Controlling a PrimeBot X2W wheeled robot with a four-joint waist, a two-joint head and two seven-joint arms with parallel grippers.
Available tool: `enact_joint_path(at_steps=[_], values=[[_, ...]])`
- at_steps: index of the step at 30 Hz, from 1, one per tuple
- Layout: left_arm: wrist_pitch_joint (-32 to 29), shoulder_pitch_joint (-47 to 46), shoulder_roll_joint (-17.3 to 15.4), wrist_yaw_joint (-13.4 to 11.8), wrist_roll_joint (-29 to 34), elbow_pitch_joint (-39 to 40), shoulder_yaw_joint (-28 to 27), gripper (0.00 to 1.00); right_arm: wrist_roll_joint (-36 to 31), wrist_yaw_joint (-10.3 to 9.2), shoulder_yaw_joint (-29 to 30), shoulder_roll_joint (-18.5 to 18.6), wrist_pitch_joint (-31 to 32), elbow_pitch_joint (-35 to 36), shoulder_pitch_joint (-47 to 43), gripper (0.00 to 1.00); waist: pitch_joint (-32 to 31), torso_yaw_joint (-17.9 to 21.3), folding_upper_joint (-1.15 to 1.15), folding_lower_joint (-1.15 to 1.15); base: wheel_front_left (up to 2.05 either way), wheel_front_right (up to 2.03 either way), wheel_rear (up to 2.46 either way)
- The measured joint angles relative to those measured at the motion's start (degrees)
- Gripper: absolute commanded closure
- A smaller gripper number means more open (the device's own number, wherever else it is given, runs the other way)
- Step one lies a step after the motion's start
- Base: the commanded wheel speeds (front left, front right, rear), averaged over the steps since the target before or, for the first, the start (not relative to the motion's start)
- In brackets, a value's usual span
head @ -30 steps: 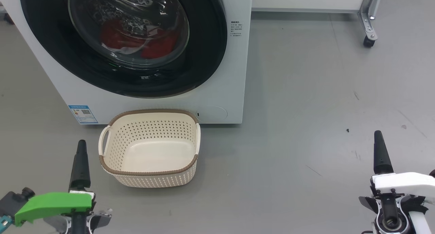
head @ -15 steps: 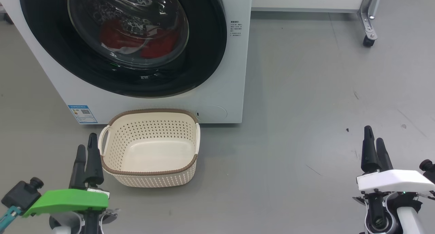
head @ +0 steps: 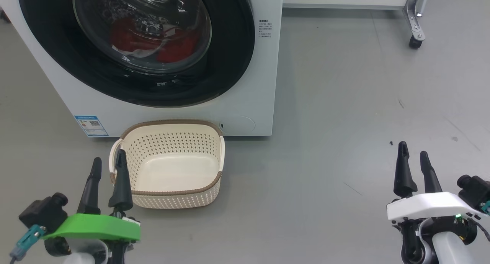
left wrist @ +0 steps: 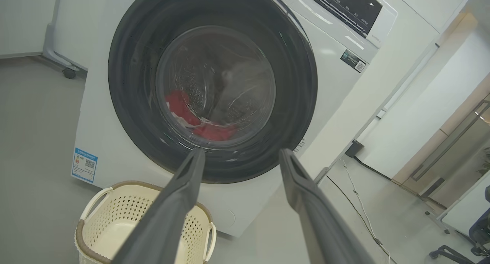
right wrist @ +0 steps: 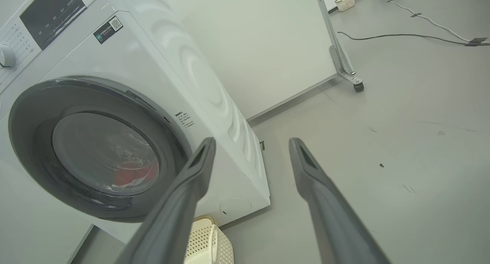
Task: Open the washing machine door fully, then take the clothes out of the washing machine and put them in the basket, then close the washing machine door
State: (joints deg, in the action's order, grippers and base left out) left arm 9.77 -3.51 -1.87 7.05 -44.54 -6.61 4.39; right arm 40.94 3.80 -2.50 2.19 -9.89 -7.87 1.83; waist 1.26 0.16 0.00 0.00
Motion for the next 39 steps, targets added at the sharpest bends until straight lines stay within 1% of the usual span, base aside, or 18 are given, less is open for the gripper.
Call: enact_joint_path(at_steps=[3,5,7,9,10,20,21,24,26,37,39], values=[[0.74,0.0,-0.92,-0.6,5.09,0.01,1.12,0.0,-2.65,-0.49,-0.66,0.07,-0.46,-0.15,-0.01,0.0,0.21,0.06,0.0,0.0,0.0,0.0,0.0],[1.19,0.0,-0.99,-1.14,8.05,-0.01,1.58,0.0,-4.23,-0.99,-1.2,0.09,-0.98,-0.34,-0.01,0.0,0.34,0.12,0.0,0.0,0.0,0.0,0.0],[1.52,0.0,-1.1,-1.65,10.94,-0.11,2.34,0.0,-6.24,-1.02,-1.64,0.13,-1.32,-0.67,-0.01,0.0,0.43,0.2,0.0,0.0,0.0,0.0,0.0],[1.98,0.0,-1.42,-1.85,14.32,-0.34,3.36,0.0,-7.65,-1.55,-2.09,0.18,-1.83,-1.2,-0.02,0.0,0.52,0.3,0.0,0.0,0.0,0.0,0.0],[2.19,0.01,-1.49,-2.36,15.85,-0.36,3.6,0.0,-8.8,-1.85,-2.48,0.29,-2.04,-1.51,-0.02,0.0,0.56,0.37,0.0,0.0,0.0,0.0,0.0],[4.13,0.01,-1.45,-4.83,25.48,-2.22,6.03,0.0,-17.67,-3.46,-5.36,1.27,-3.59,-3.3,-0.01,0.0,0.93,0.9,0.0,0.0,0.0,0.0,0.0],[4.63,0.01,-1.43,-5.25,26.85,-2.61,6.54,0.0,-19.59,-3.54,-5.99,1.38,-3.63,-3.66,0.01,0.0,0.97,0.98,0.0,0.0,0.0,0.0,0.0],[4.67,0.01,-1.23,-5.53,27.0,-3.74,6.75,0.0,-20.18,-3.55,-6.39,1.41,-3.63,-4.15,0.03,0.0,0.94,1.05,0.0,0.0,0.0,0.0,0.0],[4.67,0.02,-1.19,-5.76,26.99,-4.39,6.76,0.0,-20.19,-3.96,-6.55,1.4,-3.63,-4.53,0.05,0.0,0.91,1.09,0.0,0.0,0.0,0.0,0.0],[4.67,0.04,-0.98,-6.35,26.02,-7.64,6.76,0.0,-20.18,-3.96,-6.82,1.37,-3.63,-5.93,0.1,0.0,0.67,1.16,0.0,0.0,0.0,0.0,0.0],[4.67,0.04,-0.93,-6.78,25.91,-7.9,6.75,0.0,-20.17,-3.96,-6.84,1.36,-3.63,-6.17,0.11,0.0,0.63,1.16,0.0,0.0,0.0,0.0,0.0]])
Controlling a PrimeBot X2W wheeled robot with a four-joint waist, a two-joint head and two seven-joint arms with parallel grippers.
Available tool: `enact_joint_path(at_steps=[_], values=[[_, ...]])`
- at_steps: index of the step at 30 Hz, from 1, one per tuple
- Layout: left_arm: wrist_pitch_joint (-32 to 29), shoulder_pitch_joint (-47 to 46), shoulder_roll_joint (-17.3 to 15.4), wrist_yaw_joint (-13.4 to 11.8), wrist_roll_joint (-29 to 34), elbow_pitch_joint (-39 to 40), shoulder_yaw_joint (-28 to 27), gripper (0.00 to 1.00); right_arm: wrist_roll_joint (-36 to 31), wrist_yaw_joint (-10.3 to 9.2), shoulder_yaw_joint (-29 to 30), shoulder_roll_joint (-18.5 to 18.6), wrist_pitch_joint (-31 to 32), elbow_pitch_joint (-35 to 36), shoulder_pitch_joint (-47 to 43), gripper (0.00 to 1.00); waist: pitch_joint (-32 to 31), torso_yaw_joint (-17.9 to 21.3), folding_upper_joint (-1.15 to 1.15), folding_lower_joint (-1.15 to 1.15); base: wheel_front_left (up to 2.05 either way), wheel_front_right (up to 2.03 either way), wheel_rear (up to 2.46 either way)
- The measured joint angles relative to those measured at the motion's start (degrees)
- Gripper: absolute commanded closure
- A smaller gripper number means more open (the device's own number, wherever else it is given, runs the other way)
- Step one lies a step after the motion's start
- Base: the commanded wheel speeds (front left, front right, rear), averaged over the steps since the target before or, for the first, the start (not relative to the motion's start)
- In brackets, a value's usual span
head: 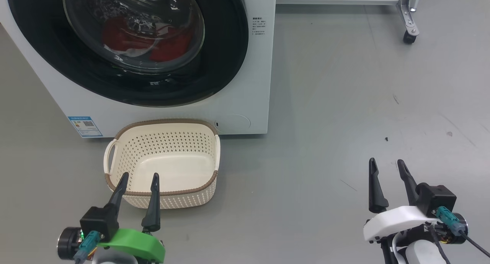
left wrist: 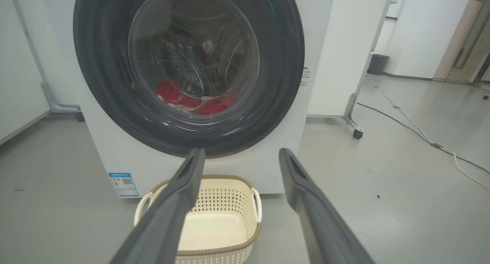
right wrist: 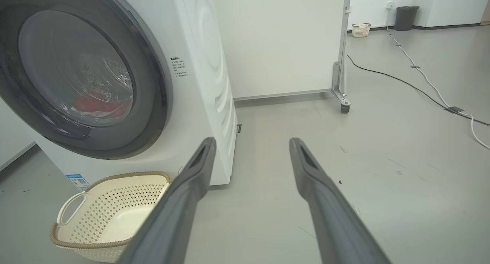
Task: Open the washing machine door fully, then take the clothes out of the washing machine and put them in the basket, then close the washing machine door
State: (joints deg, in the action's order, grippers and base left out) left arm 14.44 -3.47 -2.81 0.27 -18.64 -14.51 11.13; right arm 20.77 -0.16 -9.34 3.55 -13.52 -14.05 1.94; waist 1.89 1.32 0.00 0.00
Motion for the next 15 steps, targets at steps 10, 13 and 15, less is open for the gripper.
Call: enact_joint_path(at_steps=[10,13,15], values=[[0.0,-0.01,0.1,-0.54,-0.18,-1.48,0.0,0.0,0.29,0.0,-0.05,-0.03,0.0,-1.09,0.39,0.0,-0.16,-0.03,0.0,0.0,0.0,0.0,0.0],[0.0,-0.02,0.12,-0.55,-0.46,-1.71,0.02,0.0,0.3,0.0,-0.11,-0.04,-0.01,-1.29,0.55,0.0,-0.23,-0.03,0.0,0.0,0.0,0.0,0.0],[0.0,-0.03,0.12,-0.55,-0.46,-1.78,0.02,0.0,0.3,0.0,-0.12,-0.04,-0.01,-1.44,0.56,0.0,-0.28,-0.03,0.0,0.0,0.0,0.0,0.0]])
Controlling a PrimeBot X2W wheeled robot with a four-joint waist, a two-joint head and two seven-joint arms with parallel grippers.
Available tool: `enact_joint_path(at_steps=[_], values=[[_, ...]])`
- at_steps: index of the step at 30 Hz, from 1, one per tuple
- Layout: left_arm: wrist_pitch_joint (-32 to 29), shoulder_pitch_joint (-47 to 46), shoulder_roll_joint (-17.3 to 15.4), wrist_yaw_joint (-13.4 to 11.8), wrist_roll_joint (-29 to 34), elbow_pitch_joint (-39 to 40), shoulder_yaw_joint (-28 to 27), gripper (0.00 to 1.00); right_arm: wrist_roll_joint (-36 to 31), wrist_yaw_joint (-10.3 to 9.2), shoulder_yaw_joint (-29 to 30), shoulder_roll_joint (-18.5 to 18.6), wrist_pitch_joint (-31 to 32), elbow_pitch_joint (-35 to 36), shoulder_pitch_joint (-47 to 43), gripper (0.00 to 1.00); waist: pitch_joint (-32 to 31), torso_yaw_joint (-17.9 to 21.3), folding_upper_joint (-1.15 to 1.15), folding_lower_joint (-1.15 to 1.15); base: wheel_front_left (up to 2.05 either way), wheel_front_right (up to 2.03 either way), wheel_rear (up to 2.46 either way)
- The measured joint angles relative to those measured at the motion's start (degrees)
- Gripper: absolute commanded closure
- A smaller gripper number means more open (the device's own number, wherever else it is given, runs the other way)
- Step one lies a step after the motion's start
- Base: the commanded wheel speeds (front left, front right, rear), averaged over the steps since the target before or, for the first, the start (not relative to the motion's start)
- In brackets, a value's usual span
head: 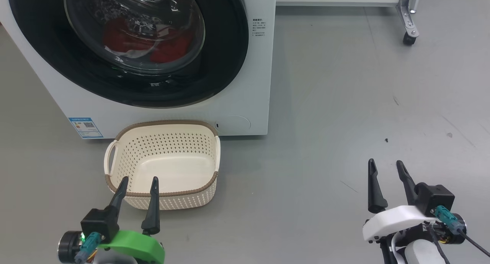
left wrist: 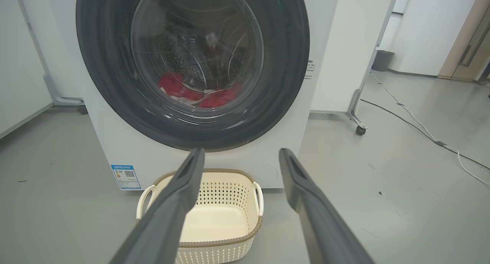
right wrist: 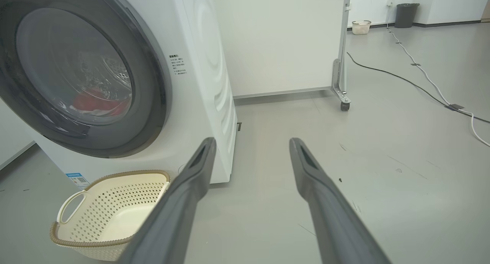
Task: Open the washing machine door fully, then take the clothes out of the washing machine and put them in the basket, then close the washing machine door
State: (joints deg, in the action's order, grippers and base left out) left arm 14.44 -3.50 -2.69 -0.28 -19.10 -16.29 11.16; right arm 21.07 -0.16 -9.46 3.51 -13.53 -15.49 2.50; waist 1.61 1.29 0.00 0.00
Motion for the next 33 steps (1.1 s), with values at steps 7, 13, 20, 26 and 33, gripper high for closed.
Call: enact_joint_path(at_steps=[7,13,20,26,33], values=[[0.0,-0.02,0.03,0.0,-0.07,-0.69,0.05,0.0,0.07,0.0,-0.05,-0.01,-0.09,-0.56,0.25,0.0,-0.24,-0.02,0.0,0.0,0.0,0.0,0.0],[0.0,-0.04,0.05,-0.02,-0.15,-1.12,0.1,0.0,0.08,0.01,-0.21,-0.03,-0.16,-0.73,0.55,0.0,-0.27,-0.04,0.0,0.0,0.0,0.0,0.0],[0.0,-0.07,0.09,-0.02,-0.15,-1.44,0.12,0.0,0.08,0.01,-0.22,-0.03,-0.18,-0.96,0.58,0.0,-0.17,-0.11,0.0,0.0,0.0,0.0,0.0],[0.0,-0.08,0.1,-0.02,-0.15,-1.65,0.18,0.0,0.08,0.01,-0.22,-0.03,-0.24,-0.96,0.64,0.0,0.03,-0.16,0.0,0.0,0.0,0.0,0.0],[0.0,-0.21,0.14,-0.02,-0.16,-1.59,0.53,0.0,0.05,0.01,-0.11,0.02,-0.42,-0.32,0.98,0.0,1.15,-0.53,0.0,0.0,0.0,0.0,0.0]])
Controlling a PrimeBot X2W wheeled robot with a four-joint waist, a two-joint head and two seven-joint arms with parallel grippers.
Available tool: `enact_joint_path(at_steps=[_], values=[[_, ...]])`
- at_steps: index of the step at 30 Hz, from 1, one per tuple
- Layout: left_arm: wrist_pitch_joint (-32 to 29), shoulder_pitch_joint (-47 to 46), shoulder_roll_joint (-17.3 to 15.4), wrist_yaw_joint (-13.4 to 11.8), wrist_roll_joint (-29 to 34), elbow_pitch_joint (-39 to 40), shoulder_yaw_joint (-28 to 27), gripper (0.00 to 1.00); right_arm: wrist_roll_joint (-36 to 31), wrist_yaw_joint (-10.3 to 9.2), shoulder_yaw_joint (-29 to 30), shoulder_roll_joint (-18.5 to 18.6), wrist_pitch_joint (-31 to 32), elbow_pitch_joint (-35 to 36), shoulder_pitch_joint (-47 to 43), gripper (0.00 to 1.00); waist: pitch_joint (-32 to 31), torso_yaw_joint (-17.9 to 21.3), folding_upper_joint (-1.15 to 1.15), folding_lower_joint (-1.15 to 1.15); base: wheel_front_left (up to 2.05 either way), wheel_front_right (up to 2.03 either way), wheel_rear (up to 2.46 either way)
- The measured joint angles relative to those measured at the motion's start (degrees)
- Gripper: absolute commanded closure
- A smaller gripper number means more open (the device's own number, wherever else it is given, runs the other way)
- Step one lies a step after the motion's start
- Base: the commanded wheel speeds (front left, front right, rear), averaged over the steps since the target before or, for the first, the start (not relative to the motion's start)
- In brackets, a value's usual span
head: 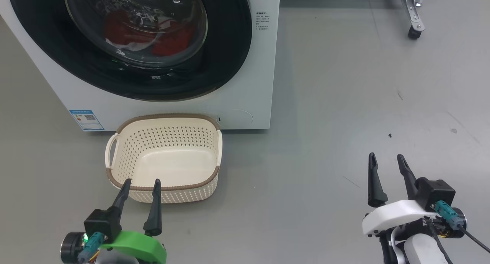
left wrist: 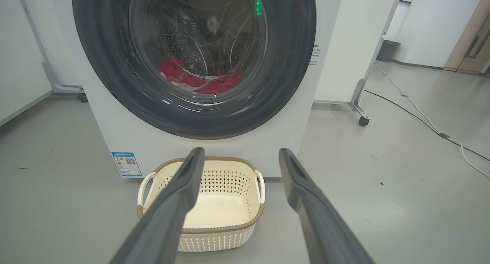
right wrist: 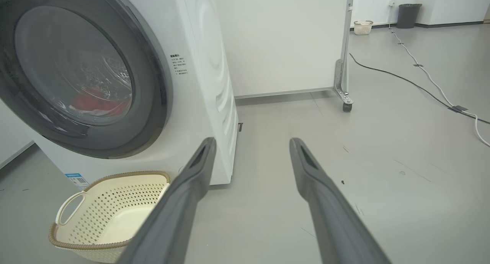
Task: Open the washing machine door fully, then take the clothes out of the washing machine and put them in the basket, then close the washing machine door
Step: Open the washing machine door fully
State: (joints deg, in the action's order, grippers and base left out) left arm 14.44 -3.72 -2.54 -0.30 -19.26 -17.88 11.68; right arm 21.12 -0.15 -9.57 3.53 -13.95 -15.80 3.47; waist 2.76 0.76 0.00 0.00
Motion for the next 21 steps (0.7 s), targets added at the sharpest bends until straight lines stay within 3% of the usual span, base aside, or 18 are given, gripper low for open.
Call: enact_joint_path(at_steps=[2,3,4,5,13,21], values=[[0.0,-0.23,0.0,0.0,-0.01,0.18,0.02,0.0,-0.1,0.04,-0.12,0.01,0.0,0.33,0.52,0.0,0.59,-0.17,0.0,0.0,0.0,0.0,0.0],[0.0,-0.55,0.0,0.0,-0.1,0.34,0.02,0.0,-0.1,0.05,-0.16,0.02,0.0,0.63,0.86,0.23,0.91,-0.26,0.0,0.0,0.0,0.0,0.0],[0.0,-0.99,0.0,0.0,-0.19,0.64,0.03,0.0,-0.2,0.07,-0.18,0.07,-0.01,1.05,1.25,0.67,1.27,-0.36,0.0,0.0,0.0,0.0,0.0],[0.0,-1.4,0.0,0.0,-0.26,1.11,0.03,0.0,-0.36,0.15,-0.3,0.22,-0.04,1.31,1.67,1.0,1.65,-0.45,0.0,0.0,0.0,0.0,0.0],[0.0,-2.49,0.04,0.02,-0.83,3.34,0.58,0.0,-0.35,2.12,-0.52,0.68,-0.08,3.59,5.61,1.0,5.5,-1.43,0.0,0.0,0.0,0.0,0.0],[0.0,-6.27,0.11,0.15,-1.1,5.59,1.36,0.0,5.12,4.45,1.21,0.65,2.03,6.03,13.81,1.0,10.5,-2.71,0.0,0.0,0.0,0.0,0.0]])
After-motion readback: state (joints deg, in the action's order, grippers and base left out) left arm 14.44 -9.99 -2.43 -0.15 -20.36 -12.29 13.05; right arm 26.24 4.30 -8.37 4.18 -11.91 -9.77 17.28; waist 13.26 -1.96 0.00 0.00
